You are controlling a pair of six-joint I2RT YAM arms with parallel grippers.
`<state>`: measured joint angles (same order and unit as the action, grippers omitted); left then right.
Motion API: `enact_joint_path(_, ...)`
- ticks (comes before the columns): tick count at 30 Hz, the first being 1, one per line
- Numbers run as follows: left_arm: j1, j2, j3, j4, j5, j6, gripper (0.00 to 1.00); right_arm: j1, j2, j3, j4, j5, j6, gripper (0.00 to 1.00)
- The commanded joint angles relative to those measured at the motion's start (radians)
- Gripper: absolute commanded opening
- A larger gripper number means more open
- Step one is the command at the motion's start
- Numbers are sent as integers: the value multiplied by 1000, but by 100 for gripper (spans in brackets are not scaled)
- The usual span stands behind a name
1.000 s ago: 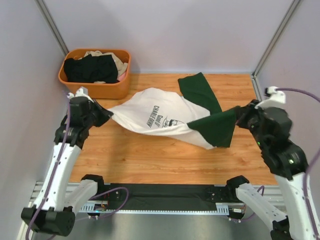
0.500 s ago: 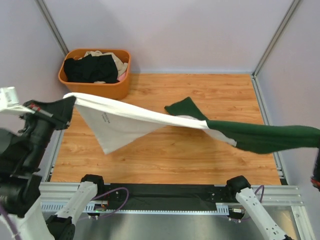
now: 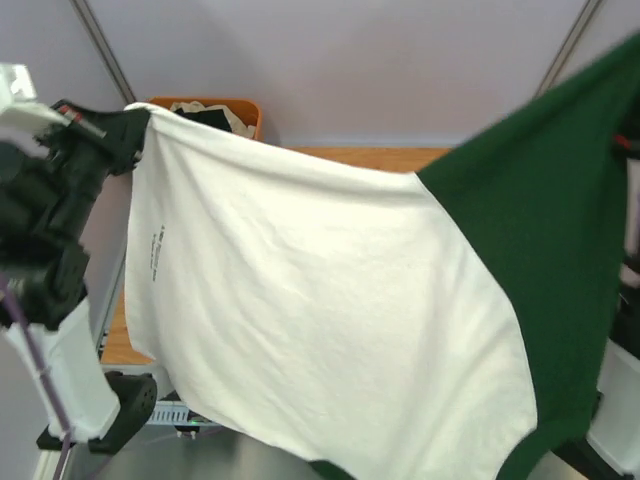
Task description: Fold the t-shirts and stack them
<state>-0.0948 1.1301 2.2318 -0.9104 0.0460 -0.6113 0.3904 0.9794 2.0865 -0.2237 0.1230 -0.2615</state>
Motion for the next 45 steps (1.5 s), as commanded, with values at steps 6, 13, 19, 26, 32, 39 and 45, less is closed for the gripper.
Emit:
enact_joint_path(6,214,207,-485,166,156,-104,0,-343,613,-111,173,-273,223,0)
enact_joint_path(13,218,325,-852,346,285,-53,46,-349,1021,82,66,-249,326,85)
enact_joint_path(19,210,367,-909,302,261,21,100,-343,980,-90,-14,-171,453,91)
enact_joint_path(26,185,208,-1038,245,160,27,100,-331,693,-586,-60,-255,700,92)
enact_joint_path(32,185,128,-1284,298,150,-24,100,-260,726,-767,-80,-512,757,89)
enact_joint_path(39,185,83,-1426,318,153,-73,100,-228,774,-804,-351,-265,720,89)
enact_joint_path(45,185,-18,-1477,258,66,-73,100,-266,731,-944,-333,-209,716,88)
